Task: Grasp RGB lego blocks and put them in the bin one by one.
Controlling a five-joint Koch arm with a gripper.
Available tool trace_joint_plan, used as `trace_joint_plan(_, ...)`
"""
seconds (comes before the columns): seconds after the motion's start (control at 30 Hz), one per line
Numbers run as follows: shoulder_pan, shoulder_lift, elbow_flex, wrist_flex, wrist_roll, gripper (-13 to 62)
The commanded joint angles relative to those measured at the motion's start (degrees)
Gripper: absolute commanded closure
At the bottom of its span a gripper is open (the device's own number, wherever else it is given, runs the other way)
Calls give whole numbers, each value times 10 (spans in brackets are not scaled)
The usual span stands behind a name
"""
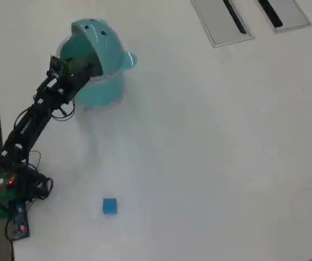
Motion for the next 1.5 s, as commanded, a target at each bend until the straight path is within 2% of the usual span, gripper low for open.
trace_joint_plan(0.0, 24, 57, 1, -28, 2, 166)
trace_joint_plan(0.33, 130, 203, 96, 115, 37, 172)
trace_joint_plan(0.77, 263, 330, 190, 255, 70, 171)
trace_joint_plan(1.0, 335, 342, 222, 345, 69, 171)
trace_joint_plan(1.47, 458, 314, 279, 338, 8, 171)
